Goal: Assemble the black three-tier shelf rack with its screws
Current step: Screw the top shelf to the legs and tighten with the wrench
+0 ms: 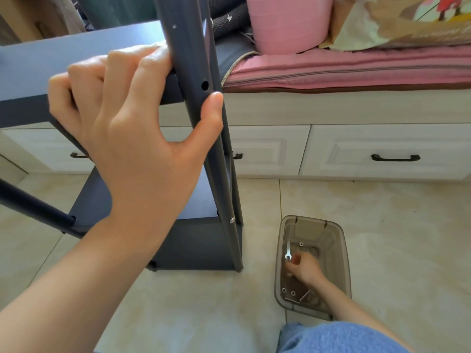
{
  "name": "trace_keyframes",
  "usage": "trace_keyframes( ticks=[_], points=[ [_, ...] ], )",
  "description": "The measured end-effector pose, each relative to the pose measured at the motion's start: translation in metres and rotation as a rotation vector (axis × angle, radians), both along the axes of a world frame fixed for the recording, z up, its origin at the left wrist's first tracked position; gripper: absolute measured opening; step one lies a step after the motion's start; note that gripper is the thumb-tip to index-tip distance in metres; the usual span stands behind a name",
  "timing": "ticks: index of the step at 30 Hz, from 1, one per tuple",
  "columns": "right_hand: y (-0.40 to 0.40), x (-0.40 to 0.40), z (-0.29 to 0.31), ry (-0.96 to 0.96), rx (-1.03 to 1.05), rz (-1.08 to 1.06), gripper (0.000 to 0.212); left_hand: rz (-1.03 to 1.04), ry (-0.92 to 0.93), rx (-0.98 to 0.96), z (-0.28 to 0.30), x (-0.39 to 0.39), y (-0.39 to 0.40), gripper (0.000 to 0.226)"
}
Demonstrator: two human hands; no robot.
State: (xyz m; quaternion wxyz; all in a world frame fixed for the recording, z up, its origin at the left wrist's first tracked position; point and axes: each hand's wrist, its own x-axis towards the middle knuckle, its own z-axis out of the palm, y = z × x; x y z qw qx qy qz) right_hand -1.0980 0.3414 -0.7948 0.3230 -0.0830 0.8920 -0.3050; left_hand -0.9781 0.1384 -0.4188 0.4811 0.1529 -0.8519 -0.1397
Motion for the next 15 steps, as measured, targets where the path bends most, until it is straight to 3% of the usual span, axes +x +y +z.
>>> trace_keyframes(
  ticks=[5, 15],
  points=[
    [0.012, 0.001, 0.036, 0.137, -0.15, -0.026, 0.011, 0.179, 0.046, -0.191, 0.0, 0.005, 0.004, 0.045],
    [0.034, 0.012, 0.082, 0.23, -0.166, 0.078, 0.011, 0.167, 0.07, -0.238, -0.001, 0.007, 0.006, 0.044]
  ],
)
